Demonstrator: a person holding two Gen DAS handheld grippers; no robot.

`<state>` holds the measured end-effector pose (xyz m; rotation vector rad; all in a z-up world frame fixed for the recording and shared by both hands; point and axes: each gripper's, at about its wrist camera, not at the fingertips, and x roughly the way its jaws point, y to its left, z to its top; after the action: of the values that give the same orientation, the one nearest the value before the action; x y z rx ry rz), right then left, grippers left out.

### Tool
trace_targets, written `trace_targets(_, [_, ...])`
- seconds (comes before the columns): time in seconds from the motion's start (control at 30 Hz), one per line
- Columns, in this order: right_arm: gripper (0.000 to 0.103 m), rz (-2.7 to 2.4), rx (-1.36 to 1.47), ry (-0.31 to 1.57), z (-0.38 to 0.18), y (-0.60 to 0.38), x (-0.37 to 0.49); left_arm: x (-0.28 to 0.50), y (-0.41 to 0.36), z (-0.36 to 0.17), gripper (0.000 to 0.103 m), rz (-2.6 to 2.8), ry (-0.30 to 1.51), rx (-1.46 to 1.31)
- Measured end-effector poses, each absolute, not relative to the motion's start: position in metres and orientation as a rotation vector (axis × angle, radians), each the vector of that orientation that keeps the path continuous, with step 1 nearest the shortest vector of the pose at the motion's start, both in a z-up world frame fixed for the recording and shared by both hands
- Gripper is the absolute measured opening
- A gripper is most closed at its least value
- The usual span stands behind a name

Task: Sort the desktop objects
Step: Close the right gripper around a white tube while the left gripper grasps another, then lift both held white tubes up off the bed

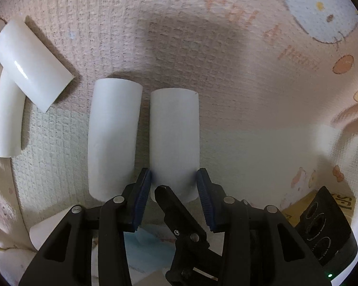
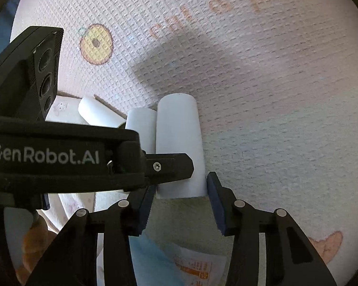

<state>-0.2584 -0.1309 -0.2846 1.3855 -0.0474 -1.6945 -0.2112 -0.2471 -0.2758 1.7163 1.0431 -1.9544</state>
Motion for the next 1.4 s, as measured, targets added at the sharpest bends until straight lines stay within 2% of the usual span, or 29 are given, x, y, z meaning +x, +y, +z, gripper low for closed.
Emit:
trace_targets(0.4, [0.041, -1.772, 1.370, 0.004, -0.226, -0.091, -0.232, -0.181, -0.186, -0.232, 0.043, -2.067, 1.106, 1.694])
trace_targets(0.6, [0.041, -1.784, 1.393, -0.008, -0.211, -0.057, -0.202, -0.155, -0.154, -0.223, 0.043, -2.110, 1.053, 1.713])
trace_targets(0.67, [0.041, -1.781, 1.413, -0.014, -0.210, -0.047, -0.190, -0.152, -0.122, -0.232, 0.043, -2.110, 1.035, 1.730])
trace_targets(0.9, [0.041, -1.749, 1.505, 0.022, -0.227, 0.018, -0.147, -0.093, -0.102, -0.254, 0.043, -2.060, 1.041, 1.841])
trace_targets(1.07, [0.041, -1.743, 1.559, 0.022, -0.253, 0.029, -0.114, -0.070, -0.086, -0.270, 0.043, -2.086, 1.018, 1.870])
trace_targets(1.23, [0.041, -1.719, 1.571, 0.069, -0.265, 0.035, -0.097, -0.049, -0.085, -0.291, 0.042, -2.059, 1.091, 1.897])
trace_targets(1.3, [0.041, -1.702, 1.586, 0.083, -0.273, 0.040, -0.092, -0.042, -0.086, -0.298, 0.041, -2.058, 1.107, 1.915])
trace_targets(1.4, [0.041, -1.679, 1.604, 0.077, -0.279, 0.053, -0.084, -0.035, -0.087, -0.300, 0.031, -2.098, 1.094, 1.906])
